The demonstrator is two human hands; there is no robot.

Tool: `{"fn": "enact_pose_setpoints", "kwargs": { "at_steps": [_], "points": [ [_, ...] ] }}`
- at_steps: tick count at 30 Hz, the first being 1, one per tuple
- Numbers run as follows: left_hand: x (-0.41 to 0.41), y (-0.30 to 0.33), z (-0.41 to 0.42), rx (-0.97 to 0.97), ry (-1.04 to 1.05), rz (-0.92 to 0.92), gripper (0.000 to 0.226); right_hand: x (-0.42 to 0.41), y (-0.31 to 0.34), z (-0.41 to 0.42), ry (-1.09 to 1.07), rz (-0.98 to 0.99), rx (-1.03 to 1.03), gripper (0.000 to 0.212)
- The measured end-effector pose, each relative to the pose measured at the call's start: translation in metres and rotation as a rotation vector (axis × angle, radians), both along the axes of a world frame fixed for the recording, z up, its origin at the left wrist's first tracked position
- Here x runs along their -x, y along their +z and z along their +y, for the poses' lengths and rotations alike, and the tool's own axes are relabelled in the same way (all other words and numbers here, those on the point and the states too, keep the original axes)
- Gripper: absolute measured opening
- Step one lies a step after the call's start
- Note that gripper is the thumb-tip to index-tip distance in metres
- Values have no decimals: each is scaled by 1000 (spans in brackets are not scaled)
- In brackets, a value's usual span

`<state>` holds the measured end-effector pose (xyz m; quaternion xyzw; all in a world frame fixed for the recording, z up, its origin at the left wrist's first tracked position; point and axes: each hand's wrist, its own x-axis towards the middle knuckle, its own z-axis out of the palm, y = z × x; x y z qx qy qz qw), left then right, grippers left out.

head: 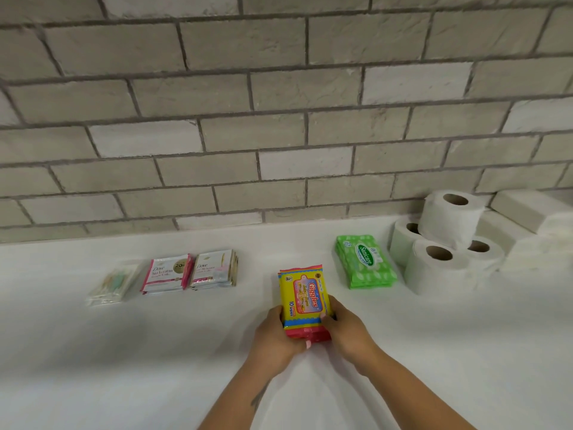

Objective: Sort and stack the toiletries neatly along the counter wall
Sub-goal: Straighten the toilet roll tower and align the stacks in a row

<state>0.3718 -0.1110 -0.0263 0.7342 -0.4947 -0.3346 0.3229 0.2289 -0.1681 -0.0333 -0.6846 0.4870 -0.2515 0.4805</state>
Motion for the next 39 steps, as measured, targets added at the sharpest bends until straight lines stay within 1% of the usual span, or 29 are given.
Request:
{"fn": "enact_pose_setpoints", "kwargs": {
  "at_steps": [4, 6, 7, 9, 10, 11, 12, 13, 14, 15, 16, 19, 21, 23, 24, 25, 27, 28, 29, 30, 31, 33, 34, 36, 39],
  "points": [
    [0, 2, 2, -2, -15, -55, 67, 1, 3, -1, 31, 19, 18, 34],
    [1, 4, 4, 6, -12, -73, 77, 2, 9, -1, 29, 24, 30, 39],
    [2, 5, 4, 21, -15, -91, 85, 2, 14, 1, 40, 41, 50, 48],
    [5, 7, 5, 48, -51, -117, 97, 3, 18, 4, 94, 144, 158, 77],
    [6, 6, 5, 59, -61, -101, 94, 3, 17, 6, 145, 234, 245, 86],
    [4, 4, 3, 67, -51, -70, 88, 1, 16, 8, 196, 317, 331, 87],
    [3, 1, 3, 55, -48, -72, 86, 0, 13, 9, 235, 366, 399, 82],
    [2, -1, 2, 51, -66, -130, 92, -1, 10, 9, 246, 399, 426, 76],
    [1, -1, 2, 34, -95, -217, 100, -2, 9, 9, 237, 407, 422, 69],
    [-1, -4, 1, 35, -105, -251, 103, -3, 12, 9, 232, 400, 396, 64],
    [-2, -4, 0, 30, -107, -253, 100, -4, 13, 8, 246, 423, 392, 61],
    [-3, -5, -6, 49, -112, -226, 88, -8, 14, 3, 244, 583, 444, 68],
    [-4, -8, -13, 47, -127, -246, 90, -11, 14, 0, 239, 659, 453, 70],
    [-5, -7, -20, 45, -114, -278, 91, -13, 12, -6, 167, 647, 624, 70],
    [-5, -7, -22, 54, -107, -272, 91, -14, 12, -9, 155, 686, 664, 70],
    [-4, -9, -27, 58, -108, -254, 89, -15, 13, -13, 165, 721, 669, 69],
    [-3, -10, -34, 88, -80, -197, 80, -17, 13, -21, 223, 812, 613, 67],
    [-3, -10, -37, 98, -64, -163, 77, -19, 12, -26, 214, 820, 637, 70],
    [-3, -12, -42, 108, -61, -159, 81, -20, 16, -31, 195, 818, 641, 74],
    [-4, -13, -47, 114, -74, -188, 87, -22, 19, -34, 175, 829, 618, 79],
    [-5, -14, -52, 123, -85, -212, 90, -23, 20, -39, 155, 827, 644, 80],
    [-6, -14, -62, 136, -94, -231, 92, -24, 20, -45, 191, 768, 647, 75],
    [-6, -14, -66, 144, -99, -235, 93, -23, 19, -49, 233, 793, 628, 72],
    [-7, -14, -74, 137, -102, -247, 93, -21, 19, -59, 237, 810, 604, 70],
    [-10, -15, -84, 121, -107, -287, 95, -25, 20, -68, 244, 789, 606, 71]
  ]
}}
